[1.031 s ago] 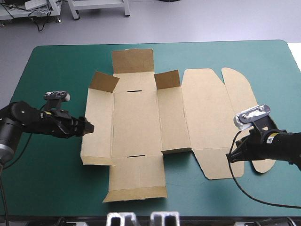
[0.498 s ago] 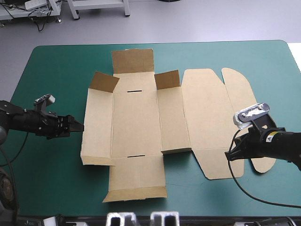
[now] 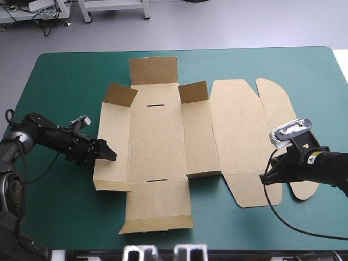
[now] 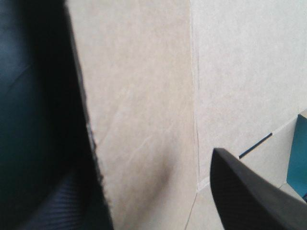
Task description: Fold the box
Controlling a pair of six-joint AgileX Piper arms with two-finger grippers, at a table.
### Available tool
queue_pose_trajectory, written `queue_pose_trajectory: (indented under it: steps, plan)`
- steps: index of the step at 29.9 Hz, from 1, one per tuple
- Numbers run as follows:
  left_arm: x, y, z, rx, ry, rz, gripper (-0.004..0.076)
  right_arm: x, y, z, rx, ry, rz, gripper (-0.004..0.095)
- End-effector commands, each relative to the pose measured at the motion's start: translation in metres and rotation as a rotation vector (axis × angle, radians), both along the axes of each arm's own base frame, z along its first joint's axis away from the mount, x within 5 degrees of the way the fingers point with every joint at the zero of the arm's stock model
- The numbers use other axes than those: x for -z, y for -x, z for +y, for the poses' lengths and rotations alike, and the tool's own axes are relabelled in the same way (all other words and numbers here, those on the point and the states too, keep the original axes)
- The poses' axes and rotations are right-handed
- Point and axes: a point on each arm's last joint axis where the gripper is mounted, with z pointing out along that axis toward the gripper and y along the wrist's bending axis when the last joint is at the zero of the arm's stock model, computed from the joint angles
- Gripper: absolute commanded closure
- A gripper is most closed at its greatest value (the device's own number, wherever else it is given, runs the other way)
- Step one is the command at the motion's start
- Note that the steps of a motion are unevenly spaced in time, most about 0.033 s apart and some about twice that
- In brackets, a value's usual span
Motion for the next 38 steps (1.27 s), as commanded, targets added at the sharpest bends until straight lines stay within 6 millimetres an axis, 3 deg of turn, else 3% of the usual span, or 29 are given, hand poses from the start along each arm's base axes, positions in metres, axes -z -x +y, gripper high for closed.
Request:
queue_pose_trajectory:
  steps: [1,5,13,18,28,38]
  plan:
    - [-0.017,-0.005,-0.007,-0.032,0.022,-0.063,0.035,-0.011,-0.001,0.001,0.002,-0.026,-0.074,0.0926]
    - [-0.016,-0.004,-0.005,0.01,-0.011,-0.077,0.0727,-0.011,-0.001,0.001,0.002,-0.03,-0.074,0.0926]
    - [-0.028,0.003,-0.013,0.115,0.065,-0.087,0.0731,-0.012,-0.001,0.001,0.003,-0.034,-0.081,0.0927]
    - [-0.064,0.003,-0.023,0.198,0.038,-0.249,0.0733,-0.012,-0.001,0.002,-0.007,-0.029,-0.084,0.0926]
    - [-0.157,-0.006,-0.055,0.346,-0.06,-0.586,0.0732,-0.015,-0.005,0.002,0.007,-0.041,-0.144,0.0926]
    - [-0.21,-0.001,-0.111,0.674,-0.483,-0.883,0.0733,-0.037,-0.013,0.001,0.034,-0.068,-0.297,0.0926]
